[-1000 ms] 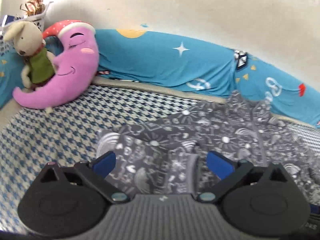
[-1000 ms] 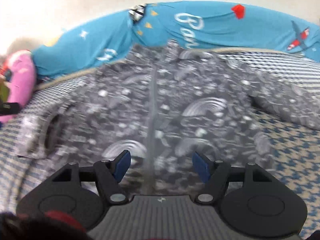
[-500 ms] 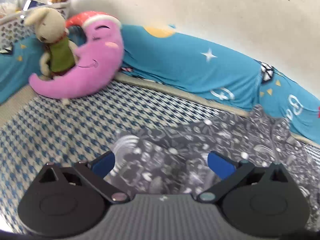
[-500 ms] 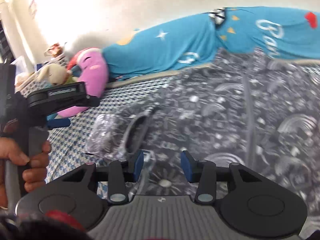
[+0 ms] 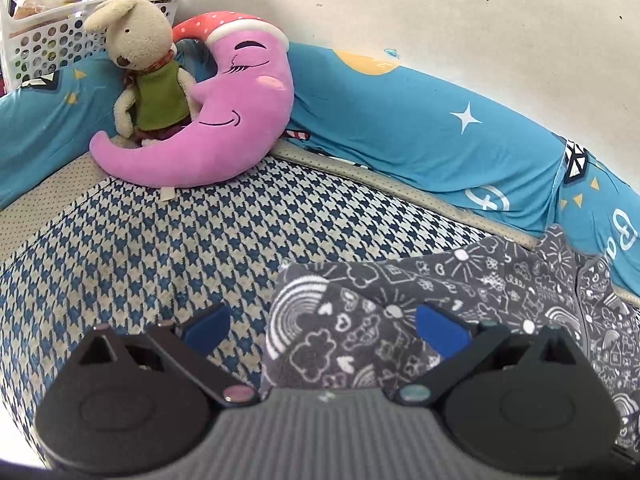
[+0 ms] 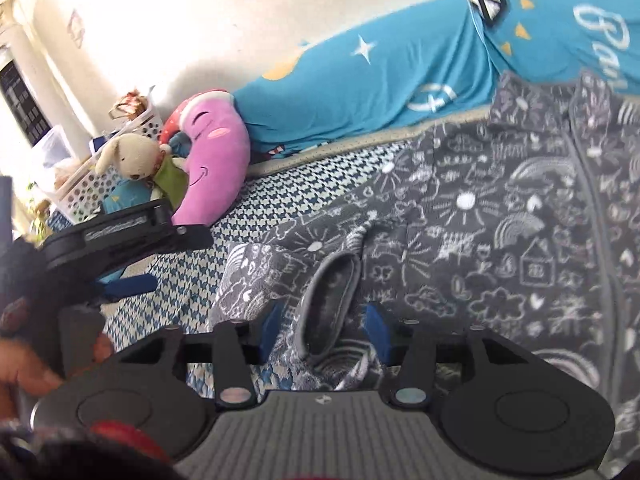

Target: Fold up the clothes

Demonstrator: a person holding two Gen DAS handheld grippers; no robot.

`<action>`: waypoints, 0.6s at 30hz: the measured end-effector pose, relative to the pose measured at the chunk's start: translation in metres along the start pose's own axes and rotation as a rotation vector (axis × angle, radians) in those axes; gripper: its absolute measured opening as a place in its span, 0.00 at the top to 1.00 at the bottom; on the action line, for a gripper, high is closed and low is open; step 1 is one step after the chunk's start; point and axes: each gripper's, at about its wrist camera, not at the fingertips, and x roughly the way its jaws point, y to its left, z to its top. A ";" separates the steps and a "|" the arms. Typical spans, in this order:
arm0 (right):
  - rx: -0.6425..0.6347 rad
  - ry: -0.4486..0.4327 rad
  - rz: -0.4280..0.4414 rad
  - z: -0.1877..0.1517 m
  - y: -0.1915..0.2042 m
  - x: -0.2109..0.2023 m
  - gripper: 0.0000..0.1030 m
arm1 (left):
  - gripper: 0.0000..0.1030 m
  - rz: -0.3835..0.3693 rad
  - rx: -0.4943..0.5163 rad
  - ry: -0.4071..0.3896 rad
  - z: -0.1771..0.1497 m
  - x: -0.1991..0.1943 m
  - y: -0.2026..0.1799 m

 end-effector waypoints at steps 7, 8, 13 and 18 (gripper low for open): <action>-0.033 0.027 -0.012 -0.001 0.007 0.023 0.48 | 0.00 0.014 0.000 -0.007 0.002 0.001 0.003; -0.043 0.027 -0.017 -0.001 0.008 0.026 0.48 | 0.00 0.015 -0.006 -0.007 0.002 0.001 0.004; -0.087 0.046 -0.036 0.001 0.008 0.042 0.48 | 0.00 0.025 -0.028 -0.009 0.004 0.002 0.008; -0.124 0.039 -0.038 0.004 0.010 0.051 0.75 | 0.00 0.045 -0.033 -0.009 0.006 0.005 0.010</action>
